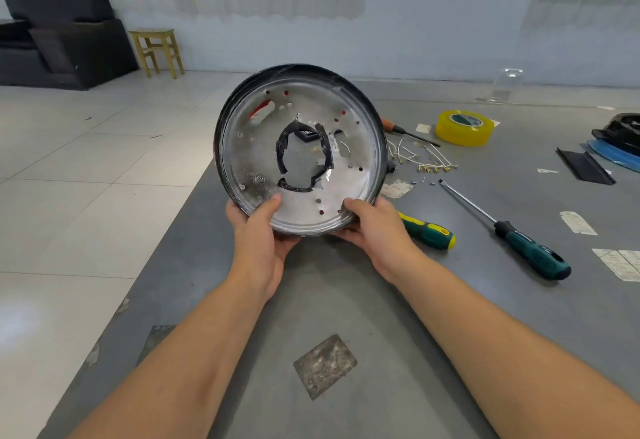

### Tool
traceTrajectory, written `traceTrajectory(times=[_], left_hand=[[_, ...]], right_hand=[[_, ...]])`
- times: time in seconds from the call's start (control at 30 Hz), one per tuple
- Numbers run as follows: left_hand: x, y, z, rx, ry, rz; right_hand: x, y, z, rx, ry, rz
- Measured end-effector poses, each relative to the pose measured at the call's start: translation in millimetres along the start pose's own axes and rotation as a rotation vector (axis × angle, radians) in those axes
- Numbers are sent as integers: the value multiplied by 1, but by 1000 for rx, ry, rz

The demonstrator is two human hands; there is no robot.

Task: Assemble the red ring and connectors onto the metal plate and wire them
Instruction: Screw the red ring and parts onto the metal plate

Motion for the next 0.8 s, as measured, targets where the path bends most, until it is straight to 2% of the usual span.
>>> traceTrajectory(times=[0.17,0.5,0.8], left_hand=[[-2,7,4,17,58,-30],[-6,0,-11,16,52,-3],[-7,3,-20,14,42,-36]], right_hand=[[11,2,-11,-7,-136,5],[13,7,-14,-34,-2,48],[11,9,-13,48,-126,111]])
Point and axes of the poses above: each hand's wrist, its own y-axis away from the middle knuckle, its own x-axis out of the palm, z = x × y, the point moved 5 cm from there along -y, towards the middle knuckle, and after that the axes turned 9 degrees about x, right-handed, at the moved point
